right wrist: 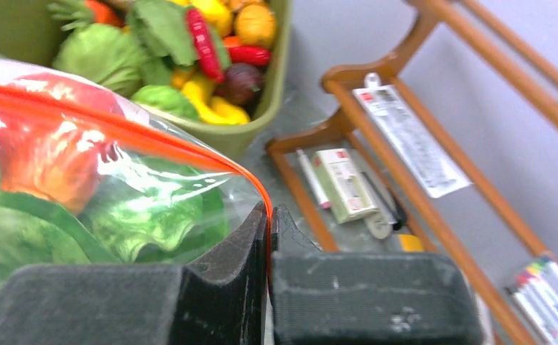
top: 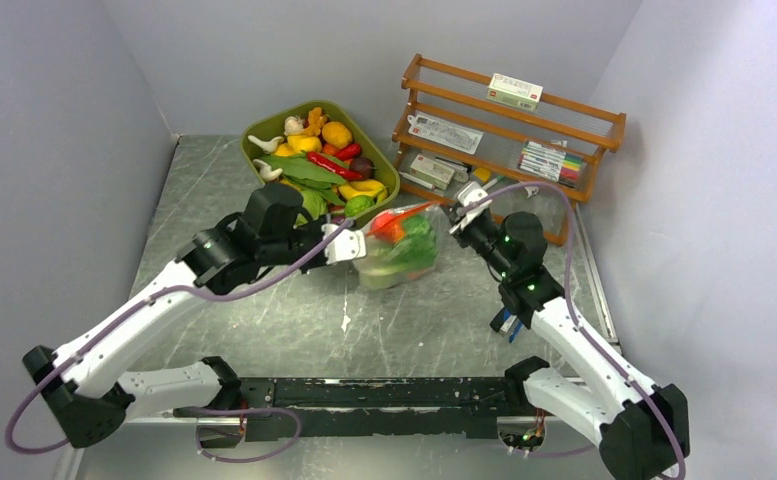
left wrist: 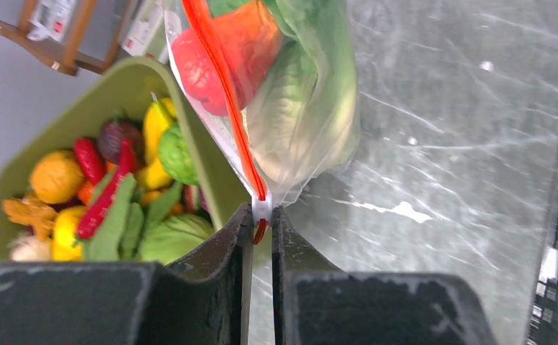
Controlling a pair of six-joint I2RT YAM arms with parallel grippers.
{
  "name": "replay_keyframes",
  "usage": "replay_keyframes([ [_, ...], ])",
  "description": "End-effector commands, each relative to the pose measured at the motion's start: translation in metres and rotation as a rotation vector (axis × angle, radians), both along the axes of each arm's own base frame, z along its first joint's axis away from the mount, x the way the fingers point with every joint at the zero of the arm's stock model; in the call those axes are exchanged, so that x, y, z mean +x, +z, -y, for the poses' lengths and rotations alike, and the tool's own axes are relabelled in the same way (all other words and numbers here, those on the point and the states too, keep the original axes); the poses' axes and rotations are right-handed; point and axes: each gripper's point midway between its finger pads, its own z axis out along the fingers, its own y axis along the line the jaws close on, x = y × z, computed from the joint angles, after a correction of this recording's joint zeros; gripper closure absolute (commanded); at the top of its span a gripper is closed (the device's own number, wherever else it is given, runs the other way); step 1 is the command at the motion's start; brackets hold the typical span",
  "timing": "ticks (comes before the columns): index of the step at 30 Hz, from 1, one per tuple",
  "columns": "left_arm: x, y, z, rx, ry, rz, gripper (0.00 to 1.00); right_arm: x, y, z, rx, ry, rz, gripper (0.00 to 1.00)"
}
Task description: Place the food in the zip-top bag and seal the zipper
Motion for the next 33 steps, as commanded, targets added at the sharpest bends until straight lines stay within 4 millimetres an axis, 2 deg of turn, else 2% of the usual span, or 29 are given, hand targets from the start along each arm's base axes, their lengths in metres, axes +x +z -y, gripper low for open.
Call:
replay_keyframes([
  [1,0.041,0.046,0.021,-0.048,-0.005,0.206,0.93,0.028,0.048,0.027,0.015,-0.115,0.116,1.00],
  [3,0.051,0.051,0.027,-0.061,-0.006,0.259,0.93,0.032,0.049,0.031,0.018,-0.125,0.113,1.00],
  [5,0.047,0.041,0.035,-0.066,-0.067,0.264,0.93,0.030,0.043,0.034,0.023,-0.134,0.092,1.00],
  [8,0.025,0.011,0.045,-0.070,-0.188,0.190,0.93,0.020,0.019,0.040,0.047,-0.160,0.004,1.00],
  [10,0.008,-0.010,0.047,-0.074,-0.250,0.117,0.93,0.007,-0.006,0.044,0.063,-0.174,-0.102,0.96],
  [14,-0.028,-0.042,0.052,-0.105,-0.370,-0.008,0.93,-0.017,-0.043,0.044,0.109,-0.172,-0.266,0.83],
  [17,-0.045,-0.059,0.051,-0.094,-0.407,-0.077,0.93,-0.026,-0.055,0.049,0.109,-0.205,-0.359,0.71],
  [20,-0.058,-0.064,0.049,-0.081,-0.431,-0.108,0.93,-0.028,-0.036,0.061,0.135,-0.277,-0.362,0.61],
  [23,-0.070,-0.060,0.049,-0.098,-0.469,-0.123,0.93,-0.030,-0.006,0.072,0.177,-0.338,-0.324,0.42],
  [26,-0.083,-0.051,0.050,-0.143,-0.517,-0.142,0.92,-0.035,0.024,0.073,0.222,-0.331,-0.287,0.28],
  [27,-0.088,-0.049,0.051,-0.159,-0.536,-0.154,0.90,-0.036,0.030,0.073,0.234,-0.329,-0.281,0.21],
  [28,-0.094,-0.046,0.051,-0.174,-0.558,-0.165,0.88,-0.037,0.034,0.073,0.243,-0.331,-0.279,0.07],
  [29,-0.098,-0.045,0.052,-0.184,-0.571,-0.182,0.87,-0.039,0.037,0.074,0.251,-0.334,-0.281,0.01],
  [31,-0.106,-0.043,0.053,-0.207,-0.595,-0.215,0.85,-0.043,0.041,0.077,0.266,-0.348,-0.290,0.00],
  [33,-0.114,-0.046,0.054,-0.225,-0.620,-0.250,0.75,-0.045,0.043,0.081,0.283,-0.373,-0.297,0.00],
])
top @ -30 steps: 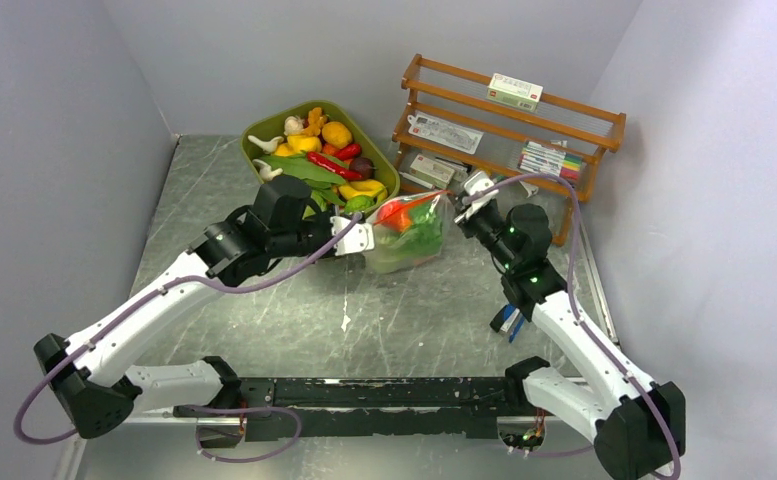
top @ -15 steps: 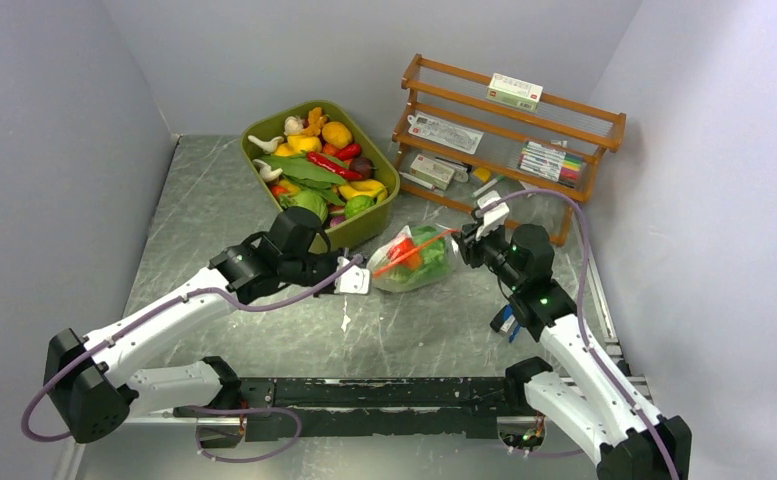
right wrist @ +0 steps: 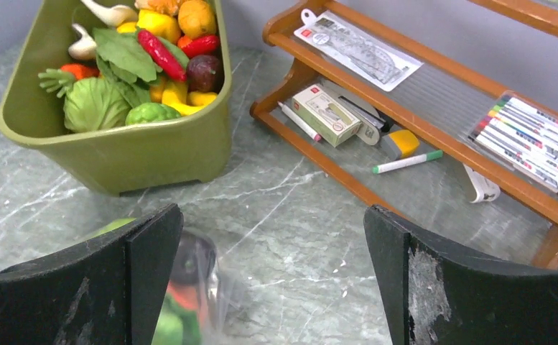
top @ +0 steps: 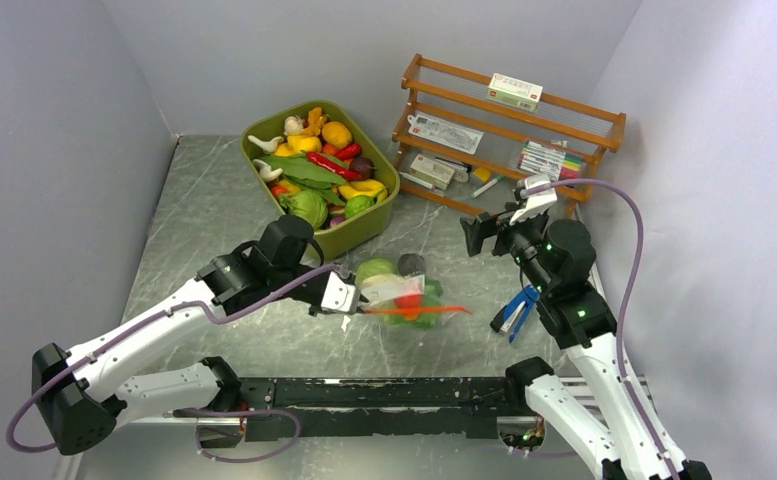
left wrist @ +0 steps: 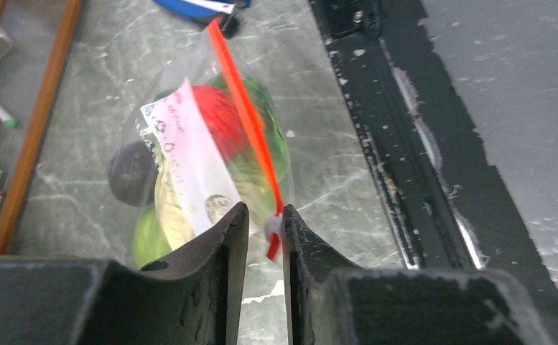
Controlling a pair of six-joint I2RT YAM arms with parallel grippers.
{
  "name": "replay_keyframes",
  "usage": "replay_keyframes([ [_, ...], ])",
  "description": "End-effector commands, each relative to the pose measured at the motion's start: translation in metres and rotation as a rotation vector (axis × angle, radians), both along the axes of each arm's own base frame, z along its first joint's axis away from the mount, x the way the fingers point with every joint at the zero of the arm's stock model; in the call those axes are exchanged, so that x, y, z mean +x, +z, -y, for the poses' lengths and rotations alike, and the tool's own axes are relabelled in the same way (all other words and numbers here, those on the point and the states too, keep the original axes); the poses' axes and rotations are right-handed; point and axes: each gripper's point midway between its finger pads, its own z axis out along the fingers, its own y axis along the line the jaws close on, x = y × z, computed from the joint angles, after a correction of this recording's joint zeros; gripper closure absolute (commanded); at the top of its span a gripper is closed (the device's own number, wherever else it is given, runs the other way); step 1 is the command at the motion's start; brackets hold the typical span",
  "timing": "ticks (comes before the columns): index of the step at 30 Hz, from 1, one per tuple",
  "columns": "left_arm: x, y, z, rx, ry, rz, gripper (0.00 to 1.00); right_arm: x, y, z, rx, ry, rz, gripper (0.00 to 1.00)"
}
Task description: Place the food in the zip-top bag and seal the zipper
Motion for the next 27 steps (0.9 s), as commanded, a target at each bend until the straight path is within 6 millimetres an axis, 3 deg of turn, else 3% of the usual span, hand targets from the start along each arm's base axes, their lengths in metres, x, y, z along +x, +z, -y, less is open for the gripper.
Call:
replay_keyframes([
  [1,-0.034,0.003,0.003,-0.061,-0.126,-0.109,0.74,-0.007,-0.004,0.013,0.043,-0.080,-0.059,0.00],
  [7,-0.034,-0.003,0.000,-0.045,-0.085,-0.132,0.61,-0.009,0.000,0.037,0.141,-0.242,-0.067,0.00],
  [11,-0.025,-0.001,-0.001,-0.045,0.004,-0.151,0.52,-0.011,0.003,0.042,0.153,-0.282,-0.102,0.00],
  [13,-0.020,0.003,-0.001,-0.060,0.071,-0.179,0.29,-0.010,0.003,0.047,0.219,-0.346,-0.137,0.00],
  [14,-0.016,0.006,-0.002,-0.072,0.114,-0.191,0.09,-0.010,0.001,0.051,0.272,-0.397,-0.165,0.00],
  [15,-0.011,0.011,-0.002,-0.087,0.166,-0.196,0.00,-0.010,-0.002,0.054,0.315,-0.441,-0.193,0.00],
  [19,0.026,0.034,-0.014,-0.163,0.485,-0.228,0.01,-0.014,-0.010,0.043,0.265,-0.374,-0.266,0.00],
  [22,0.060,0.056,-0.037,-0.248,0.803,-0.275,0.01,-0.020,-0.010,0.032,0.285,-0.312,-0.290,0.00],
  [27,0.064,0.088,-0.063,-0.336,0.995,-0.372,0.01,-0.029,-0.001,0.031,0.330,-0.292,-0.258,0.00],
])
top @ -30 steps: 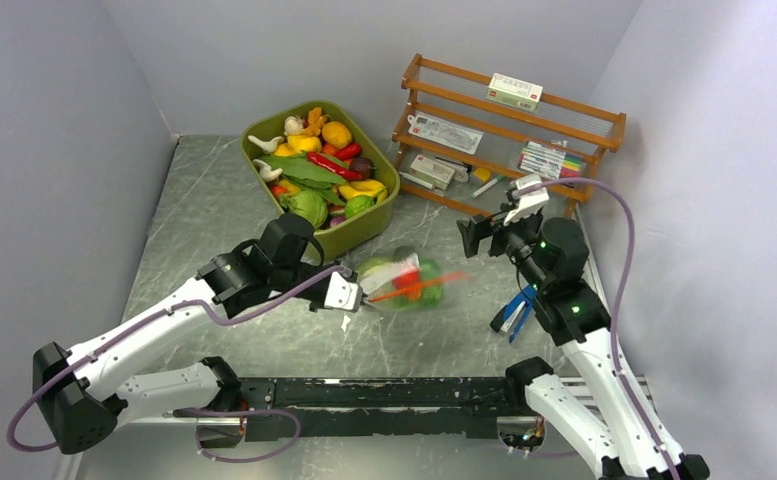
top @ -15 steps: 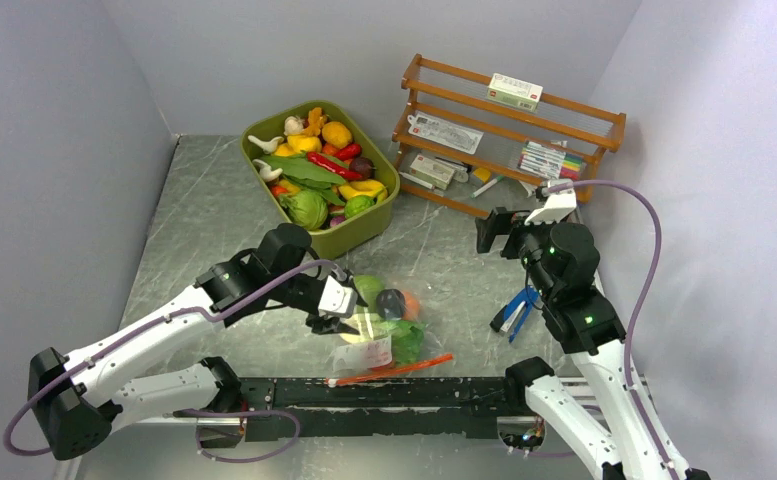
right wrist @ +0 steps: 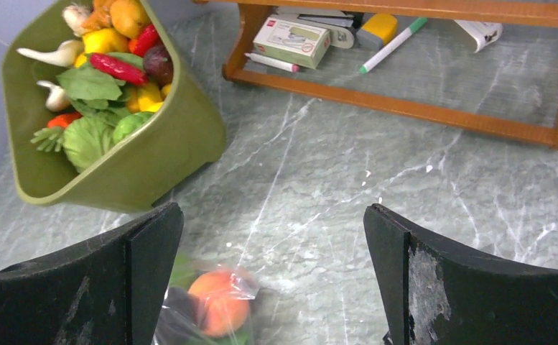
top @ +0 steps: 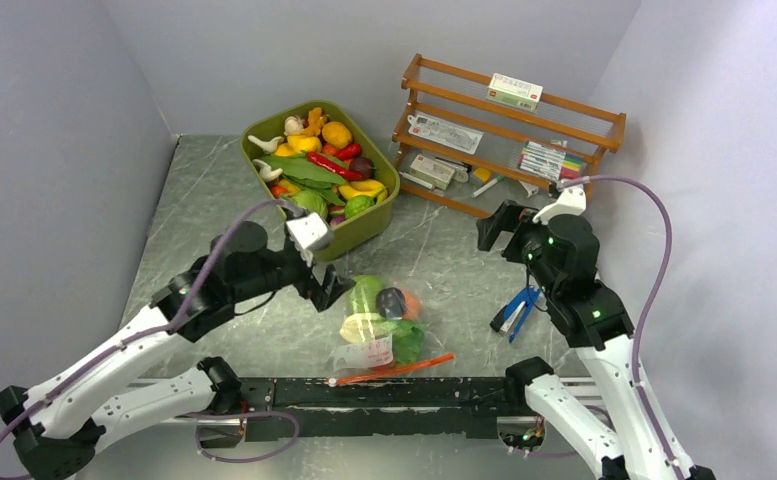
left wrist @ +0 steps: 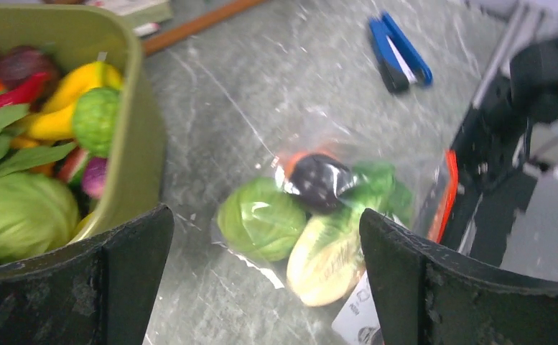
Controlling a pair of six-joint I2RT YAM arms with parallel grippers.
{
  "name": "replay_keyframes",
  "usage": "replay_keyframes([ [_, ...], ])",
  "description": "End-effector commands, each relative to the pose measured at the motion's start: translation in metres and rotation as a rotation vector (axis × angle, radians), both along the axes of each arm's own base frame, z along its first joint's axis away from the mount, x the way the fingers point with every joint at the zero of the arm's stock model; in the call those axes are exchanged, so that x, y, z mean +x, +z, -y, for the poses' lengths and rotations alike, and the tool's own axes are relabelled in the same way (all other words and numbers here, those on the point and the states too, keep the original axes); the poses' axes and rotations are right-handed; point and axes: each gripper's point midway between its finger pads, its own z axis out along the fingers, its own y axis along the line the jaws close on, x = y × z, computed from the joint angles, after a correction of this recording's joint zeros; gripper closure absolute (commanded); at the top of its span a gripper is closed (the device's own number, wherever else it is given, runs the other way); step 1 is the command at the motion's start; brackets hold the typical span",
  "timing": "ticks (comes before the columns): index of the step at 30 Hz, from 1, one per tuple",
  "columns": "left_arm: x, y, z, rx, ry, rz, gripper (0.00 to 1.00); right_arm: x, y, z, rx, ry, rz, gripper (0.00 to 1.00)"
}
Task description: Place the food in the zip-top bag and seal the zipper
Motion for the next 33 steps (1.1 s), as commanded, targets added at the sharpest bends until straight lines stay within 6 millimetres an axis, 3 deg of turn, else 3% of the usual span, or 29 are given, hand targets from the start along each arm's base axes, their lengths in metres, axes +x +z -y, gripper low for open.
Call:
replay_keyframes([
  [1,0.018,0.044,-0.034,-0.157,0.337,-0.096,0.01,-0.013,0.011,-0.005,0.046,0.041,0.035,0.00],
  [3,0.017,0.039,-0.049,-0.190,0.444,-0.176,0.01,-0.017,0.003,-0.008,0.044,0.066,0.006,0.00],
  [5,0.008,0.026,-0.049,-0.221,0.460,-0.267,0.02,-0.021,-0.012,-0.014,0.072,0.083,-0.058,0.00],
  [10,-0.014,-0.034,-0.034,-0.218,0.445,-0.513,0.28,-0.034,-0.045,-0.046,0.139,0.251,-0.144,0.00],
  [14,-0.023,-0.087,-0.023,-0.165,0.459,-0.670,0.43,-0.034,-0.047,-0.047,0.174,0.234,-0.141,0.01],
  [17,-0.025,-0.118,-0.013,-0.176,0.453,-0.737,0.43,-0.034,-0.044,-0.049,0.181,0.249,-0.128,0.01],
  [21,-0.026,-0.138,0.002,-0.227,0.405,-0.773,0.36,-0.036,-0.047,-0.054,0.176,0.284,-0.139,0.01],
  [25,-0.023,-0.148,0.015,-0.230,0.355,-0.770,0.38,-0.038,-0.050,-0.053,0.162,0.284,-0.153,0.01],
  [30,-0.007,-0.154,0.022,-0.219,0.367,-0.717,0.58,-0.042,-0.052,-0.057,0.181,0.310,-0.145,0.01],
  [33,0.003,-0.155,0.028,-0.223,0.380,-0.698,0.82,-0.043,-0.053,-0.057,0.178,0.319,-0.144,0.01],
])
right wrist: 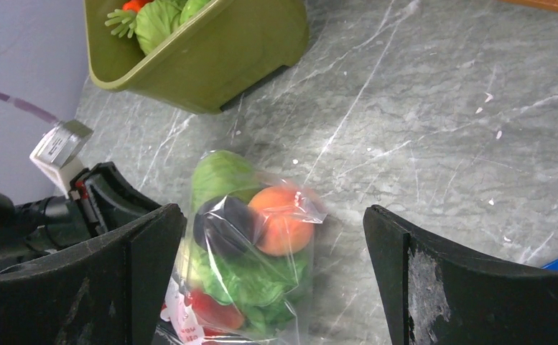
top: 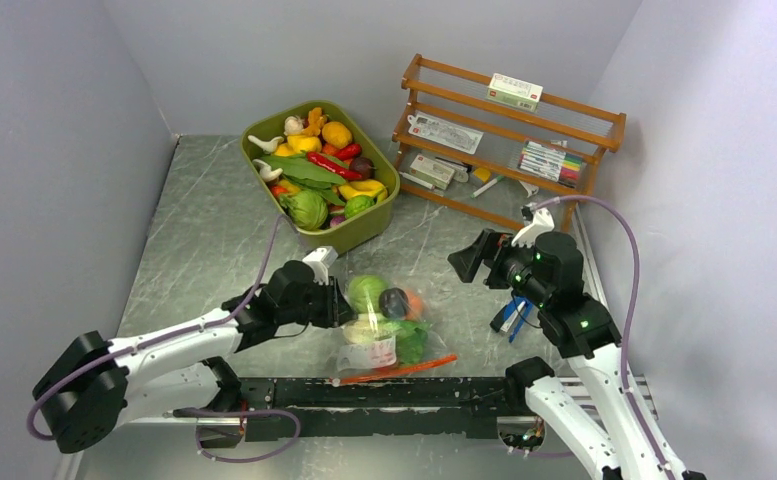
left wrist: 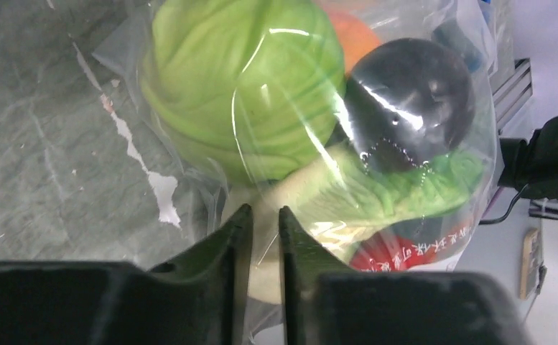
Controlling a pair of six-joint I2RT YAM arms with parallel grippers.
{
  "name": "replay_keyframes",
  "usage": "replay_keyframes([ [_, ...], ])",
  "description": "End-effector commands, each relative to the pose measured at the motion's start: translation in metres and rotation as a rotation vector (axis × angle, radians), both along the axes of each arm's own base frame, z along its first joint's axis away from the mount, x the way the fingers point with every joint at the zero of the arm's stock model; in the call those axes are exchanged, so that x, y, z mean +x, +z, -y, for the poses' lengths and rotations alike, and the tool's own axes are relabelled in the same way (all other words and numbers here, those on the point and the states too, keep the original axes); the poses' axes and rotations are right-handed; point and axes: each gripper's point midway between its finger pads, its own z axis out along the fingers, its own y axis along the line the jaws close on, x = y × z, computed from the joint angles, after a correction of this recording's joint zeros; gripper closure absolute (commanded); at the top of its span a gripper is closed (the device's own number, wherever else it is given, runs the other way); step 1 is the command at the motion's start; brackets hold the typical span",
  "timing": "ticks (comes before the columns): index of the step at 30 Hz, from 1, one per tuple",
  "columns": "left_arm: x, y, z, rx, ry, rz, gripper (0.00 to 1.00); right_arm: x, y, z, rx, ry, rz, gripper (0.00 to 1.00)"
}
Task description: Place the food in the zip-top bag and seal the zipper
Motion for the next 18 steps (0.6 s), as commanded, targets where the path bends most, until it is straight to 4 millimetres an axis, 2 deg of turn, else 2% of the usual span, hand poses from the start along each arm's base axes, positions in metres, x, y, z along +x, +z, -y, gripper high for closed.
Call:
replay_keyframes([
  [1,0.022,0.022,0.023,-0.073,-0.006,0.099,0.87,-0.003,0.000,-0.003,0.000,0.030,0.017,0.01],
  [3,0.028,0.024,0.028,-0.083,-0.001,0.119,0.93,-0.002,-0.001,-0.001,-0.008,0.026,0.016,0.01],
  [9,0.056,0.030,0.036,-0.074,0.067,0.181,0.93,-0.002,-0.016,-0.004,0.005,0.021,-0.027,0.01],
  [12,0.067,0.033,0.042,-0.059,0.076,0.208,0.93,-0.003,-0.040,0.001,0.033,-0.057,-0.128,0.01],
  [16,0.077,0.034,0.056,-0.053,0.054,0.219,0.92,-0.013,-0.086,0.007,0.146,-0.243,-0.347,0.04],
  [18,0.080,0.036,0.063,-0.053,0.032,0.224,0.90,-0.018,-0.096,0.000,0.216,-0.251,-0.394,0.13],
])
